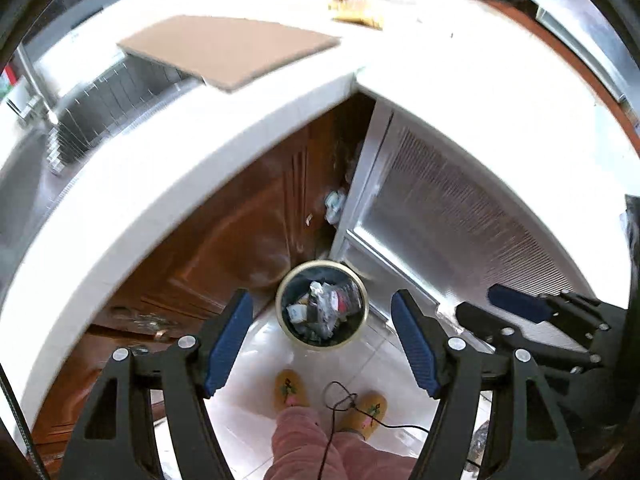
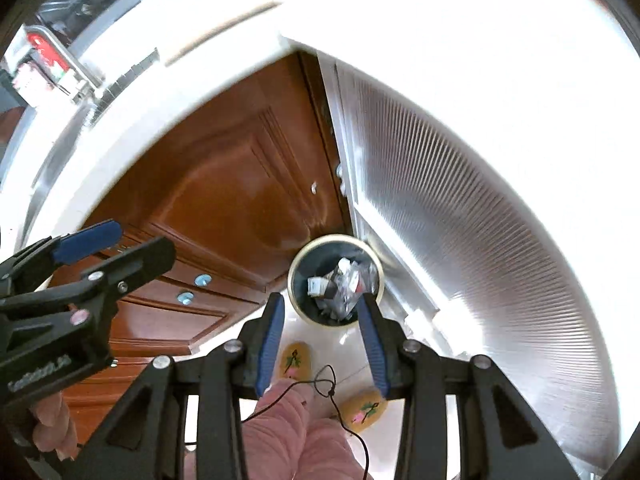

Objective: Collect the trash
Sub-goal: 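Raise both tools back up to the counter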

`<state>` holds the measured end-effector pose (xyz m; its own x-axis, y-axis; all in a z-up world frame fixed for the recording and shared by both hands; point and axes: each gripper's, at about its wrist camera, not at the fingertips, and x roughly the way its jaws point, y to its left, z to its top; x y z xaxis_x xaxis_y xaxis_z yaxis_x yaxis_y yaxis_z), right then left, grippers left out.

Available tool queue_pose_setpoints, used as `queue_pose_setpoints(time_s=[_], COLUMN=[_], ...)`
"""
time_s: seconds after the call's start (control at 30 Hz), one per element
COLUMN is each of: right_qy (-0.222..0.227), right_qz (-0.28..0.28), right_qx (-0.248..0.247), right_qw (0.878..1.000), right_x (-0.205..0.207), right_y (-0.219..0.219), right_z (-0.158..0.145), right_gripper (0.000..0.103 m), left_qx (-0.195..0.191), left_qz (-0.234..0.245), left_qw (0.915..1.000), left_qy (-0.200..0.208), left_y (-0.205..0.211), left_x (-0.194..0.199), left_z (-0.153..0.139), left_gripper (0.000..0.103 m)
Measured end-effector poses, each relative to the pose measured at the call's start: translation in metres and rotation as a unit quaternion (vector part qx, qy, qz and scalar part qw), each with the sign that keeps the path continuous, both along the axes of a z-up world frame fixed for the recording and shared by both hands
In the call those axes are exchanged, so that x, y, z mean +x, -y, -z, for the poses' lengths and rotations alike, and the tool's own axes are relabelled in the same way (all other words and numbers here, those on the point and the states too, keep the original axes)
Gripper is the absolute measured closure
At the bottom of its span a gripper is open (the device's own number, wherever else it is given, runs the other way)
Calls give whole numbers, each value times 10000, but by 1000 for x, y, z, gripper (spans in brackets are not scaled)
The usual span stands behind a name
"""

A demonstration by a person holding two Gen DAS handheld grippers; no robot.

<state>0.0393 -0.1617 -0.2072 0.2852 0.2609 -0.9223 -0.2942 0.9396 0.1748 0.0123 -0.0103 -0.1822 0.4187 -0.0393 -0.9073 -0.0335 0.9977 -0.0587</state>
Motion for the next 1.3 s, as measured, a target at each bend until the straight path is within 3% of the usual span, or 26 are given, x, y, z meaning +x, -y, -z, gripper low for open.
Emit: queue_pose_setpoints(time_s=[0.2,0.53,0.83,0.93,1.1,1.3], right_qy=[430,1116,1418,1444,1515,1437], right_qz=[33,66,162,203,343,733], right_qx=[135,351,516,535,533,589], right_qw=[9990,9931,9884,9879,9864,9851], right_x=[-8,-11,14,29,62,129], right_y=[16,40,49,48,47,37], right_z=[-62,-138,-180,-188,-204,-224], right_gripper=[64,64,61,55,55,55], left_qx=[152,418,532,608,591,634], left_qz=[-53,-95,46,185,395,879], left_qw=[9992,9943,9930,9930,9921,9881], left_qy=[357,978,1053,1000,1033,1092], left_y=[4,16,16,10,-6,-30], left_x=[-12,-25,-9,9,51,132], left_z=[-57,-149,-190,-196,-213,-239], left_gripper=[33,33,33,33,33,33])
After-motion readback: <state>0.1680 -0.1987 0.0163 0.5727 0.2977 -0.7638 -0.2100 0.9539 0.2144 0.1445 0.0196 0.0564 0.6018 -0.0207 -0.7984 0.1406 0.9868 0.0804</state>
